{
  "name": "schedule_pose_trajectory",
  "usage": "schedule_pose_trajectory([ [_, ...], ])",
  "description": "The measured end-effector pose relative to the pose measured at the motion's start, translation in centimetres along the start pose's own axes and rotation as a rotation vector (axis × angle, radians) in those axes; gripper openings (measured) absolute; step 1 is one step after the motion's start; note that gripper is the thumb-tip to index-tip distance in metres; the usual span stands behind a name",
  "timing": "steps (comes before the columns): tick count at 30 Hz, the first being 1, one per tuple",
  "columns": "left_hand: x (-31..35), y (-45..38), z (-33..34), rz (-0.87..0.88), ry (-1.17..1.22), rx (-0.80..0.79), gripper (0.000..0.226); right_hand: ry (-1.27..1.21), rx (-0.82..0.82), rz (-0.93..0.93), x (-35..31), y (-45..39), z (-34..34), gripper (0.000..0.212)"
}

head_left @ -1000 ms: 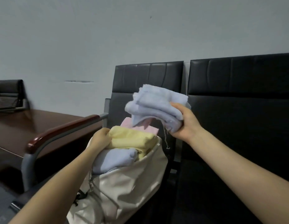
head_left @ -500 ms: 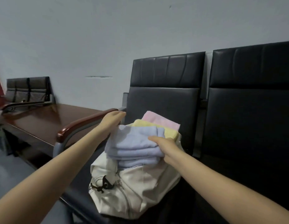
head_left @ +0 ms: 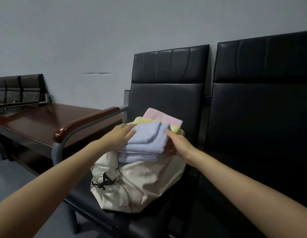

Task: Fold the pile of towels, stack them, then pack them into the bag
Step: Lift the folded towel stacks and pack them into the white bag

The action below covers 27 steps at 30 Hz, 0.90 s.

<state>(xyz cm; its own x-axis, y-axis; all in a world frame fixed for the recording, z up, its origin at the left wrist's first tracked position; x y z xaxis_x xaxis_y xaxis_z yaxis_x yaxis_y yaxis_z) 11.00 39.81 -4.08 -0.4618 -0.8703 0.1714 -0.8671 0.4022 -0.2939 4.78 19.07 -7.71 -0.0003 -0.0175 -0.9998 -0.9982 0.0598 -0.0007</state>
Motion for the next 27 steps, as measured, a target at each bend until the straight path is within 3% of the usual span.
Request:
schedule_pose_trajectory([
  [4,4.6,-0.4,-1.7,0.11,-0.198,0.136,0.048,0.382,-0.042,-0.138,1.0,0.4,-2.0,0.033],
  [7,9.9,0.4,-1.7,0.28,-0.072,0.123,0.068,0.608,-0.151,-0.293,1.7,0.9,-0.5,0.029],
  [9,10.8,0.4,-0.3,0.335,-0.079,0.078,0.078,0.651,-0.184,-0.415,1.8,1.2,0.3,0.044],
  [12,7.7,-0.4,0.7,0.247,-0.072,0.032,0.085,0.662,-0.168,-0.508,2.4,1.3,0.2,0.059],
  [18,2.7,-0.6,0.8,0.122,0.213,0.122,0.067,0.749,-0.146,-0.644,2.3,0.3,1.3,0.049],
  [23,3.0,-1.2,1.4,0.133,0.264,0.132,0.061,0.93,-0.186,-0.578,2.7,-0.9,1.6,0.055],
  [27,3.5,-1.5,1.3,0.116,0.312,0.148,0.064,1.094,-0.318,-0.377,5.0,-0.9,1.7,0.031],
])
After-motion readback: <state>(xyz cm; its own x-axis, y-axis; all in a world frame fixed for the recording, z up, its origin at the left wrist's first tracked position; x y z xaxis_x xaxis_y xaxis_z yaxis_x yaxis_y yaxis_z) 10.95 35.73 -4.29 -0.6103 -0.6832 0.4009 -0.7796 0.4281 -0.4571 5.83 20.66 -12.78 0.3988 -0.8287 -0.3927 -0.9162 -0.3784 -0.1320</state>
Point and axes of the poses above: each hand's wrist, its own y-axis away from the middle knuckle, its own z-axis out of the palm, x = y × z, the point moved 7 cm from there along -y, towards the middle knuckle, and after that the axes turned 5 degrees about -y, right-handed, at the moved point
